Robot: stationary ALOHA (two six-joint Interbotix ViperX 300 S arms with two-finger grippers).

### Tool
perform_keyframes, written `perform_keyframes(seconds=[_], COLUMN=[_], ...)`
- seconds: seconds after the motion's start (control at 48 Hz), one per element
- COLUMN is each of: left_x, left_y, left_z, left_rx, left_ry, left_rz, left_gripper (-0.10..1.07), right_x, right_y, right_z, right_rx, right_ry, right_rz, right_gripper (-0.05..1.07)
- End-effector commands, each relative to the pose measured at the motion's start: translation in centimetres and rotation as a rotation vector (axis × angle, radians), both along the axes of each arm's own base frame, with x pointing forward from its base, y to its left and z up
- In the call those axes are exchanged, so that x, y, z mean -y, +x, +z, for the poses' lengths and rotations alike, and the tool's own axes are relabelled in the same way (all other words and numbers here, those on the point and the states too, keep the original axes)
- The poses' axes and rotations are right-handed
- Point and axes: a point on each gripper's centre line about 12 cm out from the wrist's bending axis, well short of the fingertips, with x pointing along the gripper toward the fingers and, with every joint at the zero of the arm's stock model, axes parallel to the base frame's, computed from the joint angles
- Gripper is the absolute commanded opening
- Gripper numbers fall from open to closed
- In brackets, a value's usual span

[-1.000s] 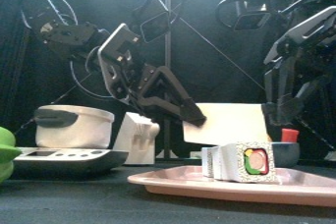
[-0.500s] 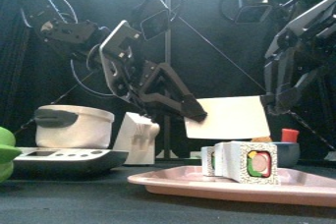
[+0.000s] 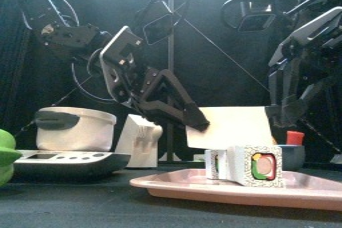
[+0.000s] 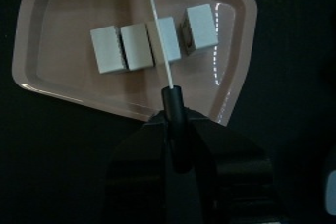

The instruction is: Cut sushi piece

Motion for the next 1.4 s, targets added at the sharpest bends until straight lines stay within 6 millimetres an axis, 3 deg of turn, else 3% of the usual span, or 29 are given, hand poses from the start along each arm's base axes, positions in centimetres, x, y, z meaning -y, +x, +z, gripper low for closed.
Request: perform_keyframes(seconds=[0.0,0.792,1.167,1.375], left_x=[0.9,1.7,3.1,3.1], left_y=[0.6,0.8,0.5,0.5], left_z=[1.2,-0.4,-0.1,0.3], left_rx=[0.038,0.000,0.003,0.012], left_ry=[-0.005,-0.029,-0.047,-0.048], left_rz=[-0.021,-0.004,-0.019,-0.021], left_gripper=[0.38,0.38,0.38,0.38], right_x=[0.6,-0.6,-2.3,-2.3], right_y=[0.2,0.6,0.6,0.7], right_z=[0.4,-2.6,-2.0,-1.7], right_rx=[0.019,0.006,0.016,0.019], right_ry=[0.013,0.103,0.146,0.136], right_rz=[-0.026,-0.022,-0.007,-0.002], right_gripper=[0.25,0.25,0.25,0.25])
